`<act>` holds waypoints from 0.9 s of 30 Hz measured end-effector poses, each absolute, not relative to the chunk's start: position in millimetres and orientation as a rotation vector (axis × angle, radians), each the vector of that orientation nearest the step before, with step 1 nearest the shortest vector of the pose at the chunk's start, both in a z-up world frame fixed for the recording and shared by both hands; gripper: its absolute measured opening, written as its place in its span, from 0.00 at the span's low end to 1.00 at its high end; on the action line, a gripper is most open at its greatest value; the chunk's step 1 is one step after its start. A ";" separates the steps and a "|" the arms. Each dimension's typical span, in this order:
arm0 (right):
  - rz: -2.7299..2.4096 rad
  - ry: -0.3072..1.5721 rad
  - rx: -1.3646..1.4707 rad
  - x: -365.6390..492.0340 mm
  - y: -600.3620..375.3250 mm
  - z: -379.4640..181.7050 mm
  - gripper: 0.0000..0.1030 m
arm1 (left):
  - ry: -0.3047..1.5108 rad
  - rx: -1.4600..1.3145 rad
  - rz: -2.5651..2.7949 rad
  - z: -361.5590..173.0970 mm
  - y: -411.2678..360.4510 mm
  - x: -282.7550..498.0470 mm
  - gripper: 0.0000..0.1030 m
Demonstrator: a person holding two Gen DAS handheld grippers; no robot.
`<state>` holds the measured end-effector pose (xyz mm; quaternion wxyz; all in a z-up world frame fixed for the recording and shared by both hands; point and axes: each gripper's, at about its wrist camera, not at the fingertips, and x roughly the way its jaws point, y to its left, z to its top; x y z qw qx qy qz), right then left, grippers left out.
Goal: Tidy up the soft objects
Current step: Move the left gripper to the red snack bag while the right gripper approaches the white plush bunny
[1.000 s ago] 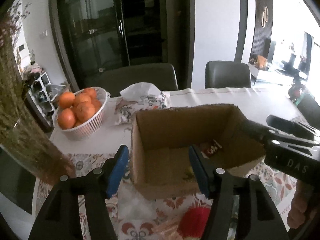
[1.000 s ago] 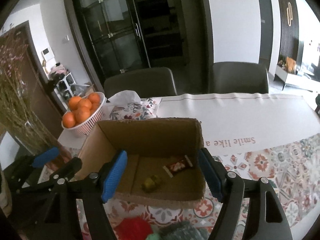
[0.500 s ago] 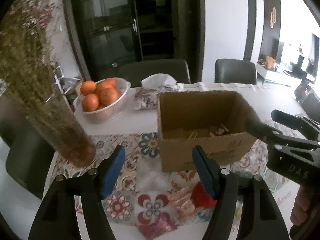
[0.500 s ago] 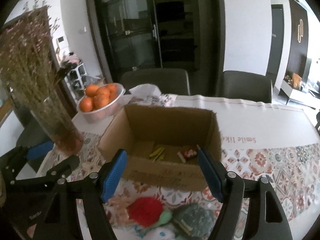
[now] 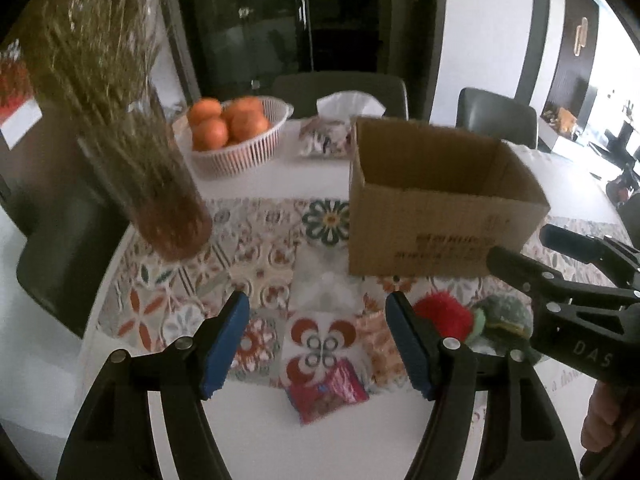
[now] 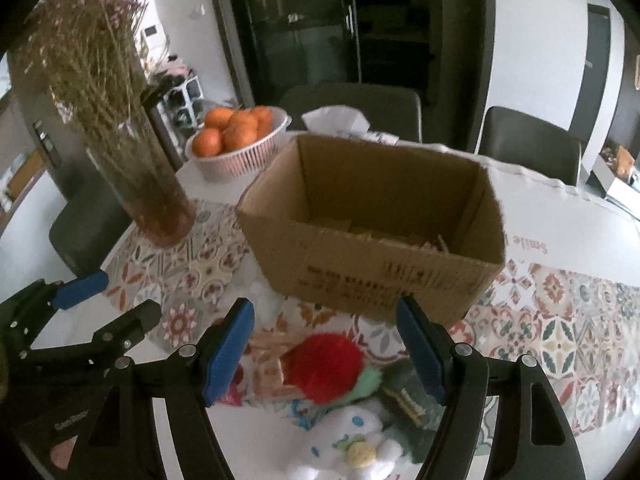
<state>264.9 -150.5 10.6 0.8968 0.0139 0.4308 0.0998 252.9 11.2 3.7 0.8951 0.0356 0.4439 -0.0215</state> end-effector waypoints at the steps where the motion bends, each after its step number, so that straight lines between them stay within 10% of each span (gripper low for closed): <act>1: 0.213 0.904 0.027 264.7 -149.4 7.2 0.72 | 0.936 0.063 -0.041 -0.2 13.0 251.5 0.68; 27: 0.047 0.860 0.112 201.0 -146.4 -10.2 0.72 | 0.984 0.209 -0.233 -42.4 15.2 211.4 0.68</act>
